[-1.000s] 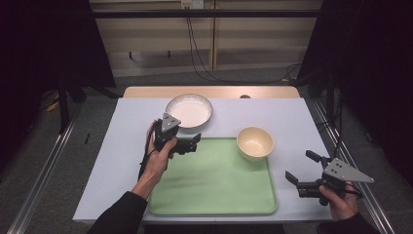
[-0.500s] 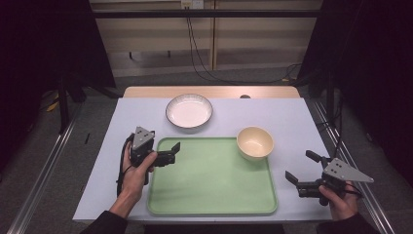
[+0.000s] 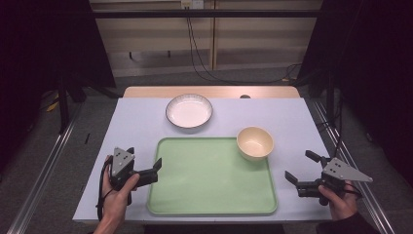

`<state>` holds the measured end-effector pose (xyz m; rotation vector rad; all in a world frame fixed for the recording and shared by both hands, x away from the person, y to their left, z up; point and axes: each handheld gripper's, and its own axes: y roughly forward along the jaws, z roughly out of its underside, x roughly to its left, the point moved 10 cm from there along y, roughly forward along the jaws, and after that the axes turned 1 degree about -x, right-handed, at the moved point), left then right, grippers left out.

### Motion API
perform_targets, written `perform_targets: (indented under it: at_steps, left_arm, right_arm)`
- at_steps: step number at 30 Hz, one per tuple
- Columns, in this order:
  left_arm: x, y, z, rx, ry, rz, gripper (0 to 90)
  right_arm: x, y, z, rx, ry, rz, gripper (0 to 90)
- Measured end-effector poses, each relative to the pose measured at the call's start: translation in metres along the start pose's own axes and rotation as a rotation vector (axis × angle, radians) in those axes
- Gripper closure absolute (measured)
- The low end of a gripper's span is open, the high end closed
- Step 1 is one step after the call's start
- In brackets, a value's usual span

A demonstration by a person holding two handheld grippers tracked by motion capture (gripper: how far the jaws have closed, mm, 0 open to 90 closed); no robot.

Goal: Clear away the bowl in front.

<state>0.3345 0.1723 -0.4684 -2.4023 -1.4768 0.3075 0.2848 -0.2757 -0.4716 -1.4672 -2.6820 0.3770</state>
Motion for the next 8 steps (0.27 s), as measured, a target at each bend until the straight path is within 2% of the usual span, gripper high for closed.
perform_targets:
  at_steps: [2,5,8]
  left_arm:
    - [0.004,-0.007,0.000,-0.022,-0.018,-0.009,1.8]
    - [0.011,-0.019,0.003,-0.046,-0.007,-0.040,1.6]
    - [0.014,-0.022,0.005,-0.059,-0.016,-0.040,1.6]
  right_arm:
    - [0.001,0.000,0.001,0.008,0.000,-0.007,0.0]
    - [0.000,0.000,0.001,0.011,0.003,-0.004,0.0]
    - [0.000,0.003,0.005,0.033,-0.009,-0.004,0.0]
